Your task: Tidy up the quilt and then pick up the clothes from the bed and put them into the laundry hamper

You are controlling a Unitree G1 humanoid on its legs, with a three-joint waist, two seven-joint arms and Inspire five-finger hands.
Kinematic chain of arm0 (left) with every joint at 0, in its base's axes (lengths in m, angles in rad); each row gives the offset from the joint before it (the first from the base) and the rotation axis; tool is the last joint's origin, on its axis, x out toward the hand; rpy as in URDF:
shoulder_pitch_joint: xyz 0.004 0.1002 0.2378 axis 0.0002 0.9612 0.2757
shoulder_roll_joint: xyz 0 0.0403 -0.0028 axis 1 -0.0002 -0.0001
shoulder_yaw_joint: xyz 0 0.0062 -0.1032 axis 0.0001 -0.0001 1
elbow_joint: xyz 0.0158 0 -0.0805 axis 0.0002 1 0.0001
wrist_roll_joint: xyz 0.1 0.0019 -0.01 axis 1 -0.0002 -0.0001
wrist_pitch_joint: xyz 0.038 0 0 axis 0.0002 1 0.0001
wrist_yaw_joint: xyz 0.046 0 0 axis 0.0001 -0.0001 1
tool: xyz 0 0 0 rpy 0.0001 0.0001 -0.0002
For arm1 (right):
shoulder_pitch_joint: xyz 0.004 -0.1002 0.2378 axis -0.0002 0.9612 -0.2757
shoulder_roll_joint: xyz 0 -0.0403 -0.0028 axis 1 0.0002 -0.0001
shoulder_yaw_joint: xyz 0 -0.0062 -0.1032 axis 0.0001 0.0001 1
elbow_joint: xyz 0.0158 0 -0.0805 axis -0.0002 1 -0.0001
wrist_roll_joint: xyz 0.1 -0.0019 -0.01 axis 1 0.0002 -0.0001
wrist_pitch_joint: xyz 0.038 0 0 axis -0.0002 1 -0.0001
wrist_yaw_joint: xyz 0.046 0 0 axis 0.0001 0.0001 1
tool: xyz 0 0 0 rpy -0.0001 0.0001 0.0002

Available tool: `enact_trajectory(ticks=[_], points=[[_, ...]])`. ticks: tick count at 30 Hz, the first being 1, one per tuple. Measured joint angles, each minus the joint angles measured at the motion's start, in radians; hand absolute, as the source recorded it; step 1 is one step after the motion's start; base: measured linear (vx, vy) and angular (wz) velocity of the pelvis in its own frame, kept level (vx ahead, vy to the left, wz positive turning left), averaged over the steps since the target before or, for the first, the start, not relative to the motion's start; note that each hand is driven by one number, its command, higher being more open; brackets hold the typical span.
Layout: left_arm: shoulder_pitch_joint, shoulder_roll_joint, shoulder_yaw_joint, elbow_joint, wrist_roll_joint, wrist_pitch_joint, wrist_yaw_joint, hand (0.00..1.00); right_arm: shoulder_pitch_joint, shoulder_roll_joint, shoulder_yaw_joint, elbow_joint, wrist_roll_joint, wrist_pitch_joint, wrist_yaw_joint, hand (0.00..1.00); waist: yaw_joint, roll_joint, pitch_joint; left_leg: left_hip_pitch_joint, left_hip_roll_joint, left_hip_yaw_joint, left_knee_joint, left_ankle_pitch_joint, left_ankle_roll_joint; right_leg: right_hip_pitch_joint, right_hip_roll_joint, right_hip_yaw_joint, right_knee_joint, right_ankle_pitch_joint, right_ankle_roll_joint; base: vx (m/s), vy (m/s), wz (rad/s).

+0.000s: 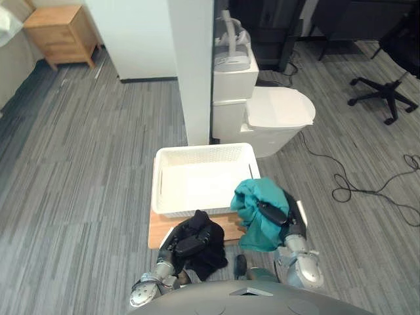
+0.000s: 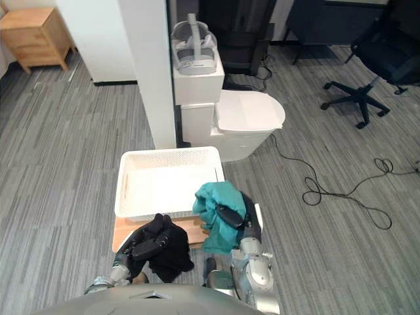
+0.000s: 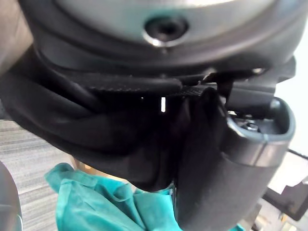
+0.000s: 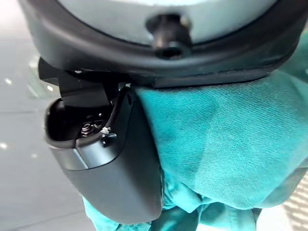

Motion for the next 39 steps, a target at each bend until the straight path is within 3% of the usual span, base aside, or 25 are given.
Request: enact_trajectory(ticks=[1, 4, 8, 17, 21, 24, 27, 32, 33, 39], points=[[0.001, 0.002, -0.006, -0.035, 0.023, 0.002, -0.009, 0.00, -0.001, -0.015, -0.020, -0.074, -0.009, 0.000, -0.002, 0.00, 0.004, 0.013, -0.013, 0.014, -0.015, 0.016, -0.108, 0.077, -0.050, -0.010, 0.004, 0.028, -0.002, 0.012, 0.019, 0.17, 0.100, -0.70], [-0.028, 0.037, -0.012, -0.102, 0.018, 0.028, -0.016, 0.00, 0.001, -0.059, -0.069, -0.304, -0.078, 0.001, -0.002, 0.00, -0.030, -0.016, -0.026, 0.056, -0.069, 0.051, -0.198, 0.099, -0.041, -0.011, -0.031, 0.043, -0.025, 0.024, 0.039, 0.13, 0.091, -0.27], [-0.082, 0.059, 0.008, -0.113, 0.012, 0.088, -0.045, 0.00, -0.055, -0.157, -0.162, -0.517, -0.115, 0.027, 0.022, 0.00, -0.040, -0.023, -0.041, 0.076, -0.095, 0.048, -0.237, 0.105, -0.035, -0.008, -0.050, 0.023, -0.026, 0.029, 0.046, 0.08, 0.070, -0.02], [-0.073, 0.059, 0.004, -0.086, 0.008, 0.124, -0.080, 0.00, -0.265, -0.361, -0.184, -0.639, -0.115, 0.188, 0.203, 0.00, -0.047, -0.027, -0.050, 0.064, -0.121, -0.012, -0.317, 0.147, -0.033, -0.010, -0.063, -0.060, -0.040, 0.038, 0.060, -0.01, -0.005, 0.20], [-0.071, 0.058, 0.004, -0.051, 0.008, 0.124, -0.080, 0.00, -0.311, -0.367, -0.156, -0.639, -0.114, 0.257, 0.229, 0.00, -0.040, -0.033, -0.079, 0.031, -0.128, -0.038, -0.322, 0.159, -0.030, -0.027, -0.064, -0.089, -0.041, 0.039, 0.063, -0.05, -0.023, 0.19], [-0.073, 0.057, 0.012, -0.046, 0.008, 0.124, -0.079, 0.00, -0.347, -0.360, -0.090, -0.578, -0.116, 0.317, 0.230, 0.00, -0.036, -0.032, -0.091, 0.026, -0.140, -0.063, -0.340, 0.178, -0.023, -0.026, -0.078, -0.117, -0.042, 0.042, 0.066, -0.04, 0.005, 0.24], [-0.076, 0.047, 0.027, -0.050, 0.008, 0.124, -0.081, 0.00, -0.380, -0.325, -0.017, -0.361, -0.161, 0.360, 0.218, 0.00, -0.029, -0.034, -0.112, 0.013, -0.155, -0.096, -0.352, 0.196, -0.013, -0.023, -0.087, -0.151, -0.042, 0.047, 0.075, -0.06, 0.017, 0.36], [-0.071, 0.040, 0.070, -0.134, 0.008, 0.135, -0.088, 0.00, -0.393, -0.196, 0.029, 0.112, -0.315, 0.400, 0.103, 0.00, 0.023, -0.031, -0.114, 0.007, -0.188, -0.154, -0.403, 0.245, 0.002, -0.009, -0.113, -0.211, -0.053, 0.048, 0.076, -0.07, 0.033, 0.35], [-0.071, 0.040, 0.079, -0.153, 0.008, 0.138, -0.088, 0.00, -0.393, -0.184, 0.030, 0.148, -0.315, 0.401, 0.095, 1.00, 0.023, -0.030, -0.114, 0.004, -0.190, -0.163, -0.411, 0.250, 0.003, -0.008, -0.115, -0.221, -0.057, 0.049, 0.077, -0.08, 0.006, 0.34], [-0.072, 0.041, 0.139, -0.295, -0.029, 0.149, -0.121, 0.00, -0.394, -0.100, 0.077, 0.368, -0.396, 0.392, 0.010, 1.00, 0.023, -0.016, -0.112, -0.008, -0.198, -0.222, -0.438, 0.291, 0.007, 0.008, -0.120, -0.286, -0.057, 0.050, 0.079, -0.07, 0.003, 0.30]])
